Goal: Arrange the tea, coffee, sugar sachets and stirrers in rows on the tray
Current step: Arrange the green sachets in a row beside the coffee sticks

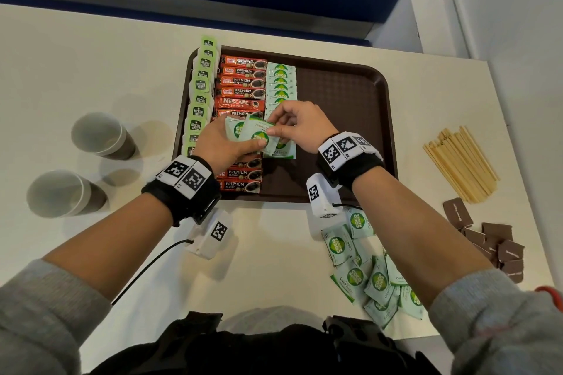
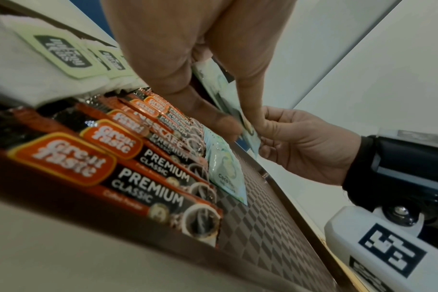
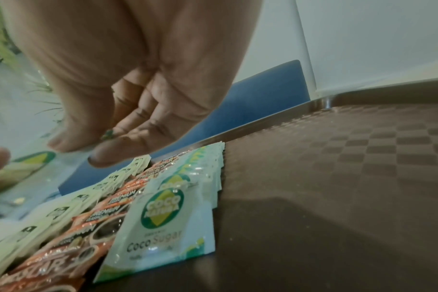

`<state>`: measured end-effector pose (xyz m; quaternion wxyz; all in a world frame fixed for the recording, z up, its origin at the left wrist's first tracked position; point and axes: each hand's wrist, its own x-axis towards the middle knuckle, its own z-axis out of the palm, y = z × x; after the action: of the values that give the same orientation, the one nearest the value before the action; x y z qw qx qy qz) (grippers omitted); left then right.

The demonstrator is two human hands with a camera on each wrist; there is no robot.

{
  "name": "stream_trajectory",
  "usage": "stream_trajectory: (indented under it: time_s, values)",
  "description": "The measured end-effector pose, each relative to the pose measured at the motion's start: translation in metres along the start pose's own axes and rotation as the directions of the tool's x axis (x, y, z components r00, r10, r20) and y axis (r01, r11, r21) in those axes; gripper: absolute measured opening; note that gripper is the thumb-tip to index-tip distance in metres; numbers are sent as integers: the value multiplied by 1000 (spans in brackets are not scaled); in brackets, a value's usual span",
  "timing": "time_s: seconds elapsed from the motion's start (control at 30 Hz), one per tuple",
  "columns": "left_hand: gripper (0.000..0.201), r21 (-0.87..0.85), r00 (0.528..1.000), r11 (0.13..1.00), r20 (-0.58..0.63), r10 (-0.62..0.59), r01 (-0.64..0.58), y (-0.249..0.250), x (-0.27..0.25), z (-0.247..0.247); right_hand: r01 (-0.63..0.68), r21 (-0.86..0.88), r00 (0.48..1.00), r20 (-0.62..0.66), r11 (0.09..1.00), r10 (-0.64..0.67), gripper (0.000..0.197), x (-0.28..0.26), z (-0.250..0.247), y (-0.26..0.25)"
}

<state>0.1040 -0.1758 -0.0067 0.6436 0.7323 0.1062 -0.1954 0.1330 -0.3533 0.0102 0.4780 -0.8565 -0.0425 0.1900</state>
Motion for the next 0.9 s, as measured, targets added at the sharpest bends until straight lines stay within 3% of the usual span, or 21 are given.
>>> stream_trajectory:
  time_s: [0.13,0.27,0.47,0.57,0.73,0.9]
  values:
    - [41,-8,1000,1000,-18,-12,12,-1,0,2,-13,190,998,-63,982,25,20,1,-2,1]
    - [32,-30,1000,1000,-14,-2,2,1,1,7,-22,249,1000,-6,968,24,33,1,0,2]
    - [28,34,997,999,-67,42,-40,3,2,3,-132,41,991,40,990,130,34,1,-3,6]
    - [28,89,997,995,-53,52,-47,3,3,0,-121,-121,989,71,985,130,31,-1,-10,8]
    - [34,196,999,980,4,38,-38,5,2,2,-72,-163,996,32,984,78,18,-4,-14,8]
    - [23,233,998,972,-37,45,-35,0,3,2,-135,-178,984,89,975,152,20,-7,-23,15]
